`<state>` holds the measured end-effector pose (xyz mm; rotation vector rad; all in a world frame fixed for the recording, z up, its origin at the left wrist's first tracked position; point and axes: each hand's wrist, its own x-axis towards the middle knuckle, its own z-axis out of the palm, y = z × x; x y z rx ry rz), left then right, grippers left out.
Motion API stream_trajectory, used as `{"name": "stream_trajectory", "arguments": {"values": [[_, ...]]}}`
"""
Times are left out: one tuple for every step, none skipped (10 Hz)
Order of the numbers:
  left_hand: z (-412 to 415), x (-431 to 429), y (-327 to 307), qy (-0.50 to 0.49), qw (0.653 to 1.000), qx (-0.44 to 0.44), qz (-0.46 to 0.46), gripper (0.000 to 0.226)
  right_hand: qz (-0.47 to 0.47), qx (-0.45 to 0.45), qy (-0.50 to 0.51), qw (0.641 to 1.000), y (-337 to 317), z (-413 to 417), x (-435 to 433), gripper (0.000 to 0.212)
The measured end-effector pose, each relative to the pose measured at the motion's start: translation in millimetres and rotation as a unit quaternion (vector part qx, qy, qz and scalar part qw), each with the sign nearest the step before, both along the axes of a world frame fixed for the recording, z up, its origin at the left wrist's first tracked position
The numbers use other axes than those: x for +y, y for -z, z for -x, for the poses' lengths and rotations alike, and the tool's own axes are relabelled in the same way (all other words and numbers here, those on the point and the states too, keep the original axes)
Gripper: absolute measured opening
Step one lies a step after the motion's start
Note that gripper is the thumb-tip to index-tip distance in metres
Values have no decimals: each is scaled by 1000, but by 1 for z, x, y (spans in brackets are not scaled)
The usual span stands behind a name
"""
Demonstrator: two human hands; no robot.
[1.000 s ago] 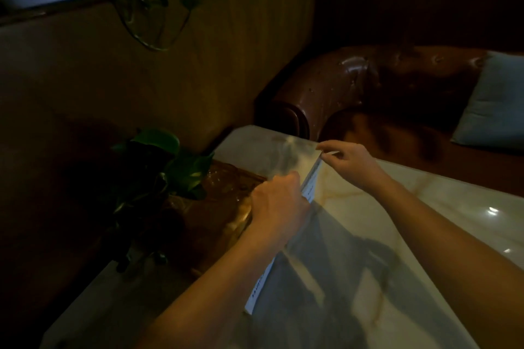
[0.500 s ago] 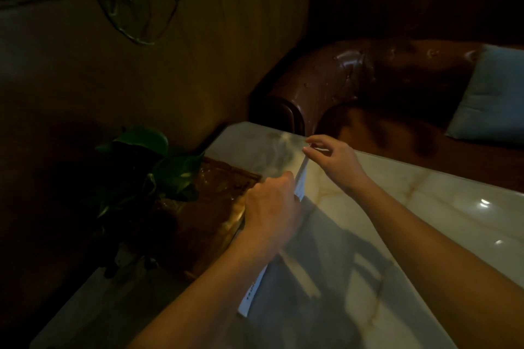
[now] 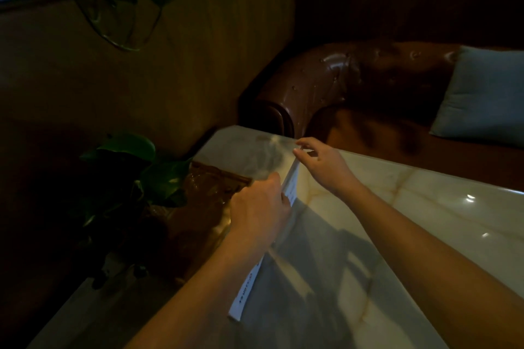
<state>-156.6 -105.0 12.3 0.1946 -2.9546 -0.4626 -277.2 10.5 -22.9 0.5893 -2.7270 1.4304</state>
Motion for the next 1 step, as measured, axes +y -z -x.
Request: {"name": "stream_trajectory", "arguments": {"values": [[-2,-2,-1,17,997,68,12,18,-27,25,8,999,-7,-5,4,43]]}}
